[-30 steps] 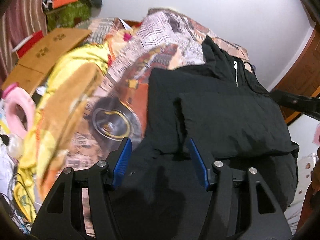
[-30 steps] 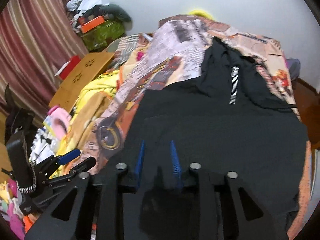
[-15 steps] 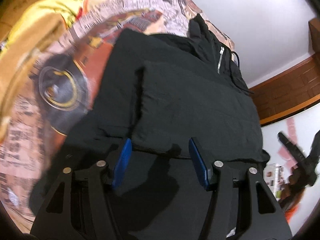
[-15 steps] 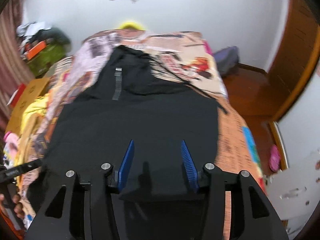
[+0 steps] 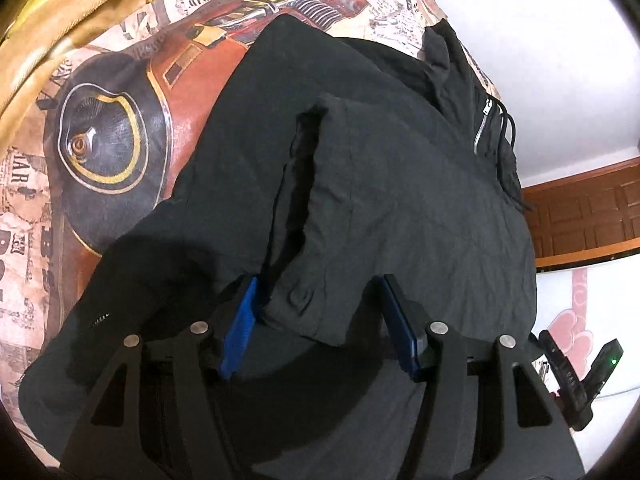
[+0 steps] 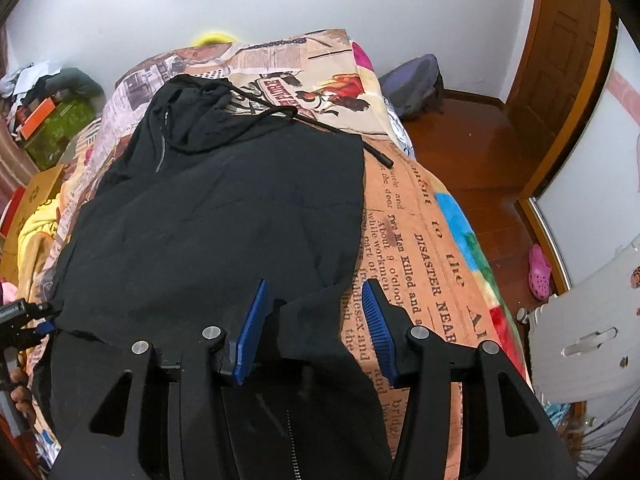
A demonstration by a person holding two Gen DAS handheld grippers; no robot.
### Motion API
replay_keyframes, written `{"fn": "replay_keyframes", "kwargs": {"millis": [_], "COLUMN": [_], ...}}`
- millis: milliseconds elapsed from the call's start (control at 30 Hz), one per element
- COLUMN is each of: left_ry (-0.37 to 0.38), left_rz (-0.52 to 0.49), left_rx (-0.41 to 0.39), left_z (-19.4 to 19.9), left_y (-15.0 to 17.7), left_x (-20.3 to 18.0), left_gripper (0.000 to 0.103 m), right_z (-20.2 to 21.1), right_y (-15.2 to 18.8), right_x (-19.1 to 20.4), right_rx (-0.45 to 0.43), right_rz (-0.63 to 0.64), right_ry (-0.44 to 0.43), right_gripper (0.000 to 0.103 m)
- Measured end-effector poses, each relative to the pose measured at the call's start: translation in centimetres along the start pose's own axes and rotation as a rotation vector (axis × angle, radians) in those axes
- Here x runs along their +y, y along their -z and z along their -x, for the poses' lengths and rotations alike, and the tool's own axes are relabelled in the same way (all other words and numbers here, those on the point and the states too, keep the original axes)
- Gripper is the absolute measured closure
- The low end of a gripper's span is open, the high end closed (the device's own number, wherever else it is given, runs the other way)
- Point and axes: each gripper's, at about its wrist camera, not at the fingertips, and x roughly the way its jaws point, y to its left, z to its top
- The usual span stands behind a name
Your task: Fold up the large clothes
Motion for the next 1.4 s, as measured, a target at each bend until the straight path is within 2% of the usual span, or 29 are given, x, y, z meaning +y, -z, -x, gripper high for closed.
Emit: {"fn": "replay_keyframes", "kwargs": {"millis": [133, 233, 267, 300, 500, 700, 800, 900, 1033, 1133, 1167, 1300, 1400], "left_ry": [-0.075, -0.175, -0.188, -0.199, -0.203, -0.128, -0.114, -0.172, -0.252, -0.355, -0.391, -0.409, -0.449], "left_rz": [-0.081, -0.2, -0.246, -0.292, -0.502, -0.504, -0.499, -0.503, -0.483, -0.457, -0.446, -0.396, -0.404], "left_rx": [-0.042, -0.128, -0.162, -0.194, -0.397, -0.606, -0.651, -0.654, -0.591, -0.544, -0.529, -0.394, -0.333], "left_z": [0.4, 1.6, 2.2, 2.9, 7.6, 14.0, 15.7, 15.1, 12.5, 9.9, 9.2, 6.4, 5.0], "left_y": [0.2, 0.6, 0.7, 0.7, 0.0, -2.3, -3.3, -3.7, -4.1, -4.3, -4.4, -4.7, -4.3], "left_x": [-1.6, -3.7, -4.5, -5.6, -12.3, -15.9, -15.9, -15.4, -12.9, -10.4, -9.5, -5.5, -4.0], "left_gripper": [0.054, 0.069, 0.08, 0.082, 0.084, 0.085, 0.085, 0.085, 0.085, 0.1, 0.101, 0.101, 0.101], "right_z": [-0.3, -0.4, -0.4, -0.4, 0.3, 1.4, 1.1, 0.2, -0.9, -1.6, -1.7, -1.7, -1.6], "right_y": [0.0, 0.0, -0.1, -0.1, -0.7, -1.5, -1.5, -1.0, -0.3, 0.1, 0.2, 0.2, 0.2], "right_x": [-0.2, -0.4, -0.5, -0.6, -1.2, -1.8, -1.6, -1.1, -0.2, 0.3, 0.3, 0.3, 0.3], "right_rx": [0.0, -0.001, -0.002, -0.003, -0.026, -0.064, -0.052, -0.024, 0.017, 0.037, 0.038, 0.04, 0.04], "right_rz": [-0.005, -0.01, -0.011, -0.012, -0.018, -0.04, -0.035, -0.019, 0.017, 0.03, 0.032, 0.02, 0.018], "right_ry": [-0.008, -0.006, -0.002, 0.0, 0.011, 0.008, 0.005, 0.002, 0.004, 0.023, 0.026, 0.024, 0.028], "right_gripper": [0.058, 0.058, 0.058, 0.058, 0.058, 0.058, 0.058, 0.058, 0.058, 0.058, 0.058, 0.058, 0.058]}}
